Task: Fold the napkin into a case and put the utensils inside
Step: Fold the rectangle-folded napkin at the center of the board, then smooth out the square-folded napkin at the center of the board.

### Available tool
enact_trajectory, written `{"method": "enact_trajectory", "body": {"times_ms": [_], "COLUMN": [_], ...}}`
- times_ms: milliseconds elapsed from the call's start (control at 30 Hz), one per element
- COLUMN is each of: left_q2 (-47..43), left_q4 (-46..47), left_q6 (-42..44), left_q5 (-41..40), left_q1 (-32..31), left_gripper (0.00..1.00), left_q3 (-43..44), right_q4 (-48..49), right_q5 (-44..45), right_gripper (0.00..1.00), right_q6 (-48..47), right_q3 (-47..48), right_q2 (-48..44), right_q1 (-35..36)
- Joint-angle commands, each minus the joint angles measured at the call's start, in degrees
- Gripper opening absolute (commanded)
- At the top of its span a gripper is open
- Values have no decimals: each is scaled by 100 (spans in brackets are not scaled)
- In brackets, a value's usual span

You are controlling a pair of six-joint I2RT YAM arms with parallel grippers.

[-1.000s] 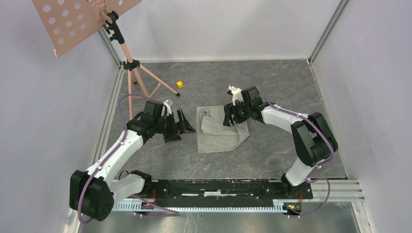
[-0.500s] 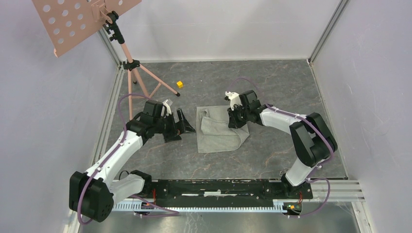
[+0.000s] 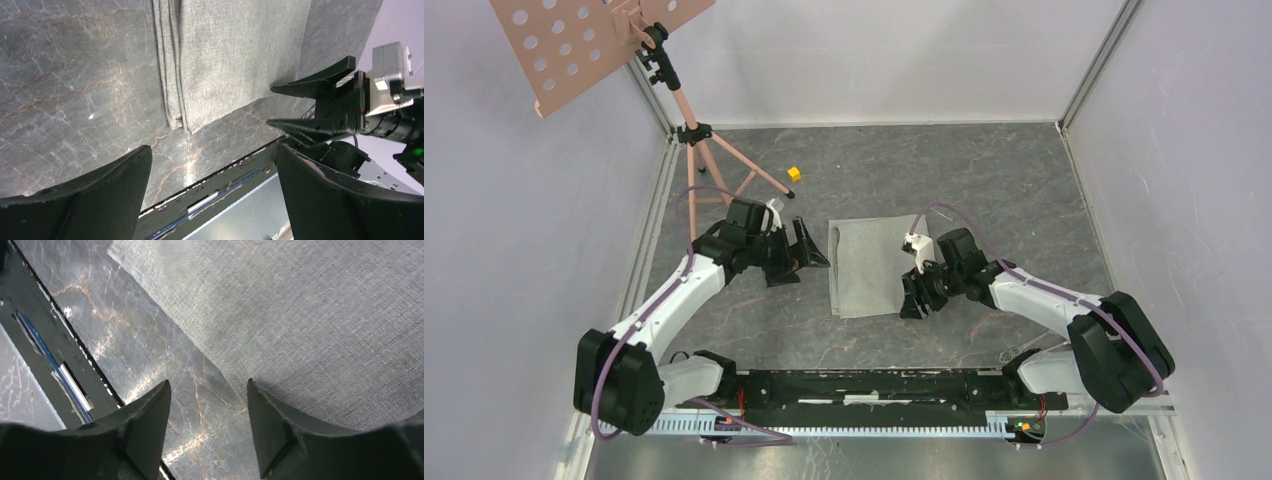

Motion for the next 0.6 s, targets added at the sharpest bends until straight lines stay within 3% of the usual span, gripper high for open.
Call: {"method": "enact_trajectory", "body": {"times_ms": [0, 100, 233, 367, 567], "left_q2": [522, 707, 864, 1507, 2728], "left_q4": [199, 227, 279, 265, 137], "left_q6": [154, 177, 233, 376, 555], "left_q5": [-63, -72, -304, -457, -1466], "left_q1": [14, 15, 10, -64, -624], "left_gripper": [100, 99, 99, 95, 92], "left_q3": [508, 644, 745, 1120, 2149], "right_q4": [505, 1085, 1783, 1659, 1188], "right_q5": [-234, 4, 311, 824, 1035], "right_gripper": [70, 77, 77, 51, 35], "right_q6": [310, 754, 1359, 1847, 1738], "right_q3": [220, 517, 800, 769, 104], "right_q2": [-327, -153, 383, 565, 175], "right_q1": [-9, -4, 46, 75, 110]}}
